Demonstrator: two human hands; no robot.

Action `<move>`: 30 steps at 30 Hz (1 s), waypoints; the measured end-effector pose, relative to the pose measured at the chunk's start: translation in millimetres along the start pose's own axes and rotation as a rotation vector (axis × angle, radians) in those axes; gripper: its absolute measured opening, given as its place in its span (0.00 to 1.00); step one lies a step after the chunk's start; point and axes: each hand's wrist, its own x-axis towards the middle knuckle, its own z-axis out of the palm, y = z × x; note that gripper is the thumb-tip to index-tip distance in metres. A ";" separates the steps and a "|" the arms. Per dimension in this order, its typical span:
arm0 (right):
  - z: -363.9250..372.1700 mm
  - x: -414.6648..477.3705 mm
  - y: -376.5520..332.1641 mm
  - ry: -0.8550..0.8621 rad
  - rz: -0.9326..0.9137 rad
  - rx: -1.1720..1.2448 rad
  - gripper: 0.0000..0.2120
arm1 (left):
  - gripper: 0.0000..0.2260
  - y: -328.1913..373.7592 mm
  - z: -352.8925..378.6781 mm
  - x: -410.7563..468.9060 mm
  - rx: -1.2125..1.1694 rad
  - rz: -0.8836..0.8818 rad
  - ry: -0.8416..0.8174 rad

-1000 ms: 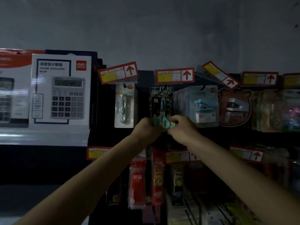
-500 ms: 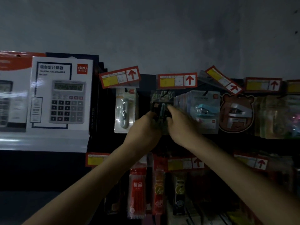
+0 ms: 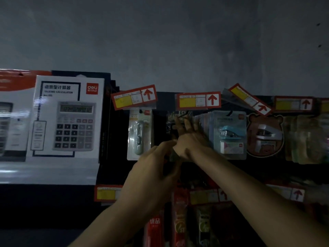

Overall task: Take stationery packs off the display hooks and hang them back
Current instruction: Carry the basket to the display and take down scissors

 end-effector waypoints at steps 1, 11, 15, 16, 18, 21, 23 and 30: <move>1.1 2.5 0.1 -0.006 0.005 -0.003 0.39 | 0.22 -0.5 -0.9 -1.3 0.027 0.023 0.003; 10.5 25.5 -5.9 -0.039 0.055 0.039 0.44 | 0.22 -11.6 -7.0 -7.9 0.152 0.126 0.026; 17.4 32.1 -4.0 -0.058 0.055 0.062 0.47 | 0.21 -16.0 -9.1 -9.8 0.174 0.151 0.045; 18.7 34.5 -3.3 -0.062 0.058 0.061 0.48 | 0.21 -17.1 -9.9 -10.1 0.176 0.156 0.048; 20.8 40.7 -2.0 -0.063 0.060 0.048 0.45 | 0.19 -20.4 -11.0 -11.0 0.188 0.168 0.052; 27.0 55.7 1.1 -0.077 0.056 0.026 0.44 | 0.18 -25.7 -12.4 -12.2 0.199 0.174 0.040; 33.2 65.3 2.3 -0.093 0.053 0.036 0.46 | 0.20 -28.7 -13.0 -11.9 0.213 0.181 0.035; 44.9 83.0 2.0 -0.073 0.047 0.076 0.43 | 0.19 -30.8 -8.1 -6.9 0.281 0.207 0.015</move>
